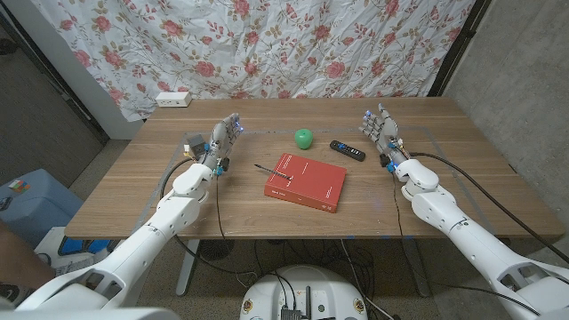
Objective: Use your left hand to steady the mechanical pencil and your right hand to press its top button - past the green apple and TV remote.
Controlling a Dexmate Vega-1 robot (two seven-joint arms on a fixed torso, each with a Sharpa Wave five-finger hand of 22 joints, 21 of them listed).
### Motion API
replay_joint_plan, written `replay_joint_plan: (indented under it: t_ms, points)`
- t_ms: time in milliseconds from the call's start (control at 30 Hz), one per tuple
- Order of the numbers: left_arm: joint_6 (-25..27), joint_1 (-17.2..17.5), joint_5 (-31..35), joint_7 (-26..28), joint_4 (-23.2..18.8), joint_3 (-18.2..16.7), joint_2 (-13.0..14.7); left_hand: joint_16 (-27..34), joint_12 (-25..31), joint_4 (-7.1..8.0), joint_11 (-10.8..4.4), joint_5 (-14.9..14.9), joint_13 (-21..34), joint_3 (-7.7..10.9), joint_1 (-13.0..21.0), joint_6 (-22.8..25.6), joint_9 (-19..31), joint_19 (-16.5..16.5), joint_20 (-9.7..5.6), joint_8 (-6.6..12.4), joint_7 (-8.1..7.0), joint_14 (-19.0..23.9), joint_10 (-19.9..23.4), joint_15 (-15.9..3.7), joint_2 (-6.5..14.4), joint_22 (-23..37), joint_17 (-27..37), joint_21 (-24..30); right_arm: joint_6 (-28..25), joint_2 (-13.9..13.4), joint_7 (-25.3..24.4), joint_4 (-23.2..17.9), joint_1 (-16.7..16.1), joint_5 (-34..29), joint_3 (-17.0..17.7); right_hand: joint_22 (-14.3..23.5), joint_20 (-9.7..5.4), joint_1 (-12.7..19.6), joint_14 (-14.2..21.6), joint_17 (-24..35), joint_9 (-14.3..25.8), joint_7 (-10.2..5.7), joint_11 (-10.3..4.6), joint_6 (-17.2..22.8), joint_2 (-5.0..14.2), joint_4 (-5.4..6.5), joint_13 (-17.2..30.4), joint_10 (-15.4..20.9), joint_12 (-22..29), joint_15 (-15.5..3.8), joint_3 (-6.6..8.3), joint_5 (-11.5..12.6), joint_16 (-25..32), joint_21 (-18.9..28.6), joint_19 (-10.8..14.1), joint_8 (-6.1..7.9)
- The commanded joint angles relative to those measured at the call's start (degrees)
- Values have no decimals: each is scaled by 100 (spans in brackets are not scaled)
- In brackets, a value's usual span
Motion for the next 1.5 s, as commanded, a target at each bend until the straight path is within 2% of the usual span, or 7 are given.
replay_joint_plan:
  t_ms: [33,267,433,867,1233,1267,1500]
  points:
    - [-30,114,118,145,-142,-9,59,23,18,-51,-26,24,7,37,32,40,16,42,-209,25,12,-8,5,-30,370,13,17,11,182,67,-115,38,12,-239,-101,9,-33,14,65,-4,14,-2,5,59,16,2,3,26,38,-9,36,33,31,20,36,31]
    - [-140,76,213,76,-116,8,103,19,29,-170,-80,15,6,37,83,131,16,70,-215,40,-5,45,88,-71,353,10,17,-1,138,-7,-268,-140,-47,-356,-101,9,-62,15,57,-35,13,-7,-13,58,25,-6,-8,4,37,-22,44,41,29,-6,17,33]
    - [-224,74,323,30,-144,-9,225,22,67,-401,-124,5,6,56,203,362,15,163,-204,74,-39,172,319,-154,364,7,17,-6,158,0,-406,-238,-102,-402,-79,8,-78,17,52,-59,12,-12,-14,65,34,-12,-16,4,42,-25,52,48,29,-24,6,38]
    - [699,197,423,100,-969,-39,914,16,64,-632,-199,-12,6,84,332,497,13,217,-212,65,-83,265,450,-232,362,4,17,-23,71,-68,-617,-472,-236,-498,-62,7,-102,9,63,-113,10,-18,-19,85,56,-17,-34,4,51,-34,66,60,37,-57,-6,46]
    - [1669,103,877,125,-1730,141,1585,10,82,-1180,-370,-16,9,92,602,831,12,313,-319,101,-248,390,770,-388,184,-4,22,-49,136,-85,-551,-380,-208,-515,-57,7,-121,11,58,-167,9,-21,-17,82,70,-31,-49,-4,55,-49,81,69,38,-80,-7,46]
    - [1724,96,935,137,-1790,157,1633,11,80,-1299,-412,-11,10,98,683,896,14,335,-330,114,-263,427,834,-407,159,-4,23,-53,162,-77,-539,-356,-204,-512,-55,7,-121,11,58,-172,9,-18,-17,75,71,-33,-50,-3,56,-48,83,69,38,-81,-5,43]
    - [1967,35,1327,177,-2119,275,1876,12,76,-1486,-527,-5,10,86,891,1072,19,447,-399,146,-398,528,1014,-525,88,-5,23,-44,280,-46,-483,-253,-199,-471,-25,4,-218,17,14,-234,6,72,-21,26,72,-55,-72,-28,47,-84,96,76,25,-123,-63,27]
